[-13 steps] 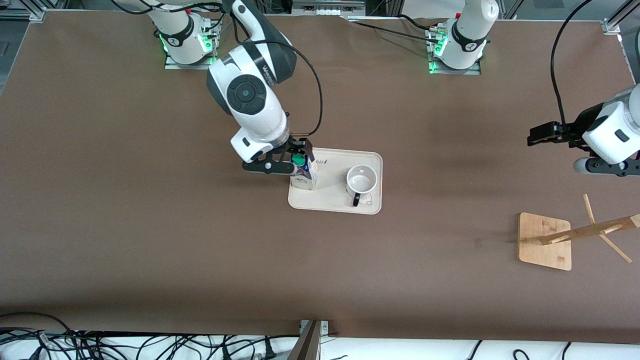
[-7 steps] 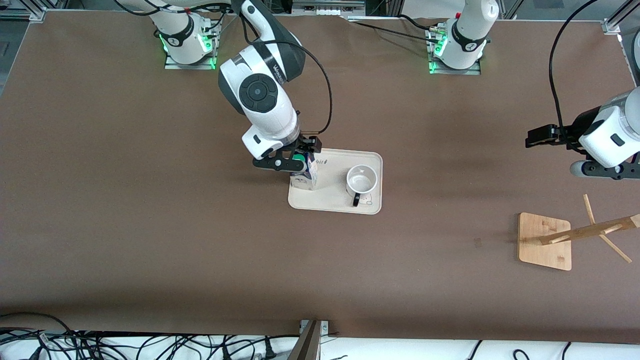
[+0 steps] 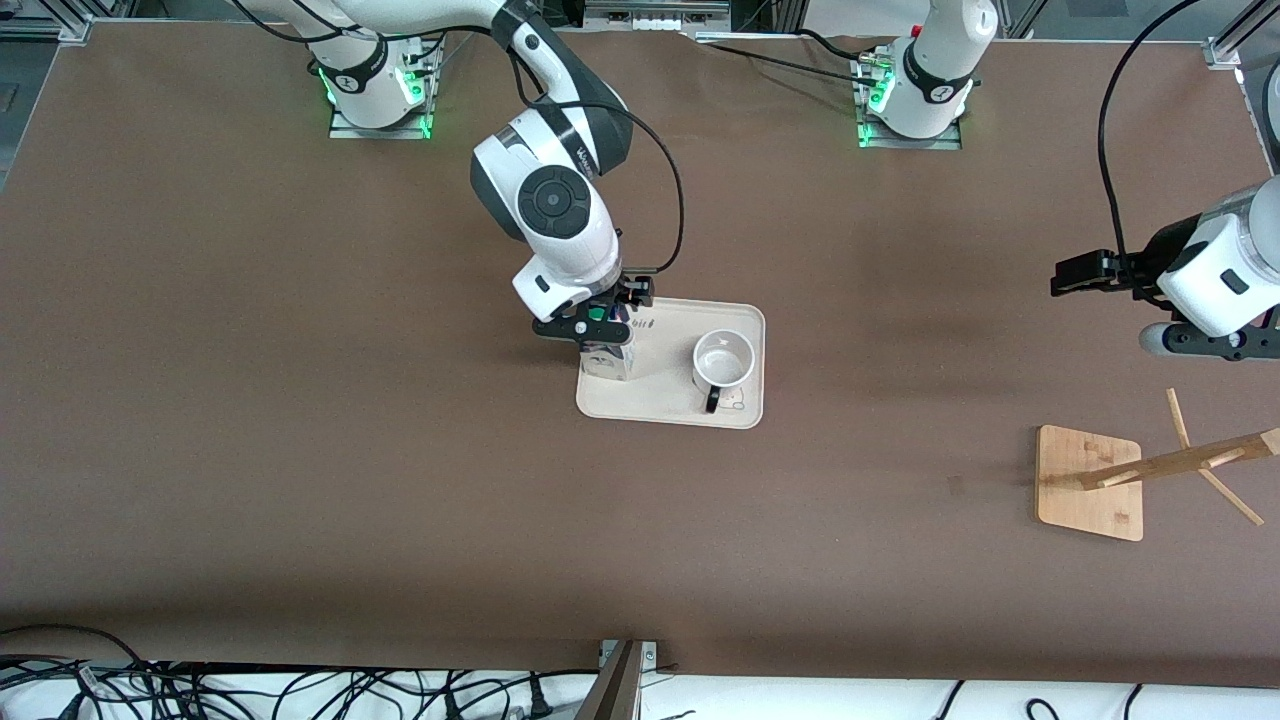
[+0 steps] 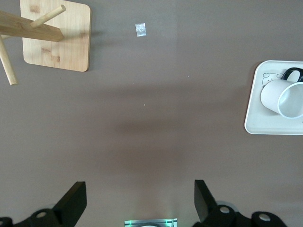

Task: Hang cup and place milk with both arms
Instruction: 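Carry the carton off the tray while the left gripper reaches the mug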

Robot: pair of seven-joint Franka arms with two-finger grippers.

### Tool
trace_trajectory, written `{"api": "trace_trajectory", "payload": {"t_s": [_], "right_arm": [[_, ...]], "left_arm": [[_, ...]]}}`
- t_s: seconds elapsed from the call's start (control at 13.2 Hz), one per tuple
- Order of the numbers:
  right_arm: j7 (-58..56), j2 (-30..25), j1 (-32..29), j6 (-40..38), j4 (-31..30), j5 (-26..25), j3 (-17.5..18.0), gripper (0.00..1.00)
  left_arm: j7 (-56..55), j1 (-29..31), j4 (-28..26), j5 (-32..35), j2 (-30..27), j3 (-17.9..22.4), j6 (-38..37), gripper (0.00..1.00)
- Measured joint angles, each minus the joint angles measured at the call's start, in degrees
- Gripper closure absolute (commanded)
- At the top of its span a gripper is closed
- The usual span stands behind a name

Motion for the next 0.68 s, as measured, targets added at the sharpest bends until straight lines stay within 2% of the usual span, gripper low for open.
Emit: {"api": "trace_trajectory", "payload": {"t_s": [0.08, 0.38, 0.68], "right_arm": [[-0.1, 0.0, 0.0, 0.0, 0.0, 0.0, -0.3, 0.58], [-1.4, -0.4, -0.7, -0.4, 0.9, 0.0, -1.1, 0.58], [-9.2, -2.8, -6.0, -7.2, 1.9, 0.0, -1.9, 0.58]], "left_arm": [[0.0, 0.0, 0.0, 0.0, 0.1, 0.0, 0.0, 0.00], [0.0, -0.1, 0.0, 0.0, 0.1, -0.1, -0.1, 0.00], [0.2, -0.2, 0.0, 0.0, 0.4, -0.2, -1.8, 0.00]]}}
